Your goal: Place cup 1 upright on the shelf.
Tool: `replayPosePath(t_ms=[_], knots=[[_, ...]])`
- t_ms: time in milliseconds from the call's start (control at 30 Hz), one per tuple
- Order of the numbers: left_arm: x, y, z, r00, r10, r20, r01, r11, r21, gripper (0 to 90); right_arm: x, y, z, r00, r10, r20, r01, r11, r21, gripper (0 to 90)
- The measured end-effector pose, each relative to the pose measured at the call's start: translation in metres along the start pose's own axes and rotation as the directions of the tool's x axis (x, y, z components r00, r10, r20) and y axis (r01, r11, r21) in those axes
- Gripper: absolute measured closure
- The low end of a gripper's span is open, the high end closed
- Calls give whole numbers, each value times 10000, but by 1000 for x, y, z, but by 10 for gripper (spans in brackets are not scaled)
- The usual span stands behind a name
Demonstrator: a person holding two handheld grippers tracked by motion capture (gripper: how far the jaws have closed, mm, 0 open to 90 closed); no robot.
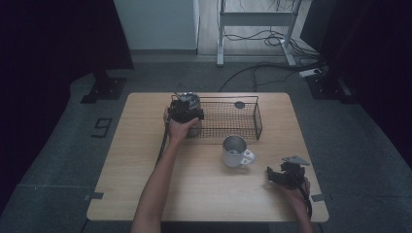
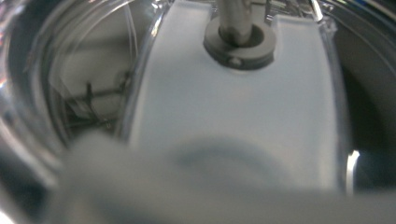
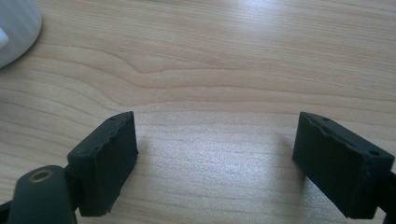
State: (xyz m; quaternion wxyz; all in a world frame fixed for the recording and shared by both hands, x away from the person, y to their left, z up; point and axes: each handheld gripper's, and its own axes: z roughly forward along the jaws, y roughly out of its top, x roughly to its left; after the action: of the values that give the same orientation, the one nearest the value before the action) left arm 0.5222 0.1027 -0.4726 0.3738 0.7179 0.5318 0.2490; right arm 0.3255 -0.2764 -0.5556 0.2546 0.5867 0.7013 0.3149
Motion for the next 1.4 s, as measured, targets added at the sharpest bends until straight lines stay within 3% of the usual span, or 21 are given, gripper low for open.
replayPosePath(t_ms=[133, 600, 700, 800, 1400], knots=[[-4, -2, -1, 9996, 264, -87, -264, 9997, -11, 35, 0, 0, 0, 10000, -5, 10, 5, 10000, 13, 133], [-4, -7, -6, 10000, 44, -37, -45, 9995, -317, 10, 0, 0, 0, 10000, 0, 1, 0, 10000, 2, 133], [-5, -6, -10, 9999, 121, 23, -119, 9982, -589, 5, 0, 0, 0, 10000, -7, 10, 7, 10000, 15, 133], [-3, -2, -19, 9998, -42, 207, 62, 9949, -1008, 7, 0, 0, 0, 10000, -4, 11, 4, 10000, 17, 133], [1, -4, -50, 9984, 60, 568, 21, 9900, -1412, 8, 0, 0, 0, 10000, 1, 4, -1, 10000, 5, 133]])
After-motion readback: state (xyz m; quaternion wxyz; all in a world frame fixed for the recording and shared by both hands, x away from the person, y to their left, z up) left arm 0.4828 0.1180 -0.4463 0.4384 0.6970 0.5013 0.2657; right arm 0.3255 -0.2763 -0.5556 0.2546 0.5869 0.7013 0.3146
